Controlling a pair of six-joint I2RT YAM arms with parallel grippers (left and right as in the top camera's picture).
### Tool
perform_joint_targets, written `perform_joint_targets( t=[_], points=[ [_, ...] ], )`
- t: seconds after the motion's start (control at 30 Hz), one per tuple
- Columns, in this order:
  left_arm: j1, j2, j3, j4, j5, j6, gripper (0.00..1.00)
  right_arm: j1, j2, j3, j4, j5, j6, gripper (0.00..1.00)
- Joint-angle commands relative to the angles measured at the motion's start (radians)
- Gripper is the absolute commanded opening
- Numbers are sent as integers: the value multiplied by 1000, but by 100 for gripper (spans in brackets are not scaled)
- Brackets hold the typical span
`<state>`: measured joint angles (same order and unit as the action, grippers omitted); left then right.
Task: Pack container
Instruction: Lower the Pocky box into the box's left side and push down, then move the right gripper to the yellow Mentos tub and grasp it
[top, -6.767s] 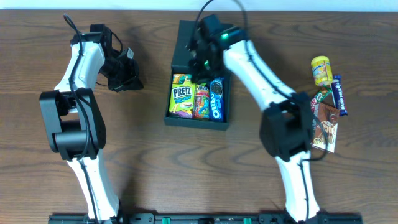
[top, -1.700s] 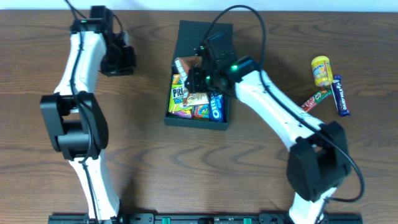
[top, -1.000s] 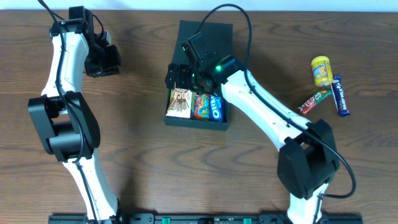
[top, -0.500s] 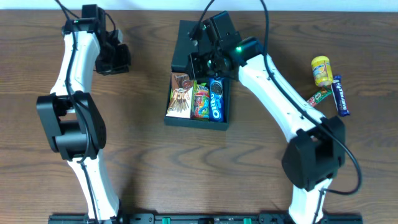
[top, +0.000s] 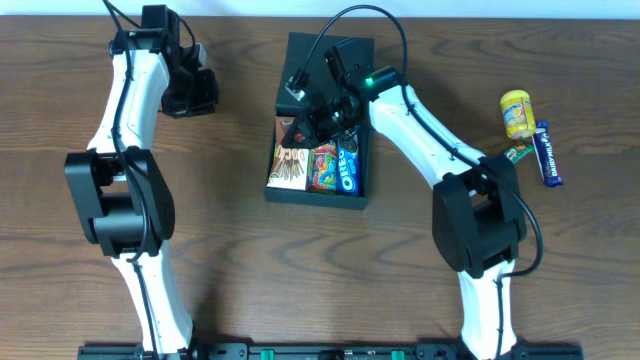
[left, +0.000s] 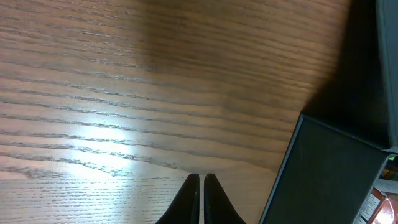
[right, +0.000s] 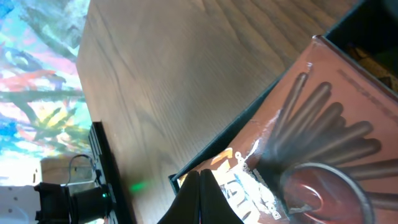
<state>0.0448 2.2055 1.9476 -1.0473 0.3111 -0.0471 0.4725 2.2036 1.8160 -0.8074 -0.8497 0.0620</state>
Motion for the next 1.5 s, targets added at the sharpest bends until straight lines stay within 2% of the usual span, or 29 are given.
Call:
perform_joint_targets(
  t=[0.0,0.6,0.7,0.87,1.0,1.07,1.3,1.47],
  points=[
    [3,-14,19,-3,3,18,6,9,21,-2,-1,3,-41,1],
    [3,-14,19,-13,4,18,6,7,92,-4,-5,37,-41,1],
    [3,-14,19,-13,3,18,6,-4,91,11,-5,-13,-41,1],
    [3,-14,19,-15,3,18,6,-63,38,85,-8,-148,-42,1],
    [3,-14,19,-15,3,18,6,-130,-58,130,-8,-140,-89,1],
    [3,-14,19,-15,3,18,6,-178,-115,134,-10,-67,-93,1],
    [-3,-14,19,-15,4,18,6,-356,-214,134,-146,464,-44,1],
    [-15,-14,19,-15,4,18,6,-473,-212,130,-235,632,-40,1]
  ],
)
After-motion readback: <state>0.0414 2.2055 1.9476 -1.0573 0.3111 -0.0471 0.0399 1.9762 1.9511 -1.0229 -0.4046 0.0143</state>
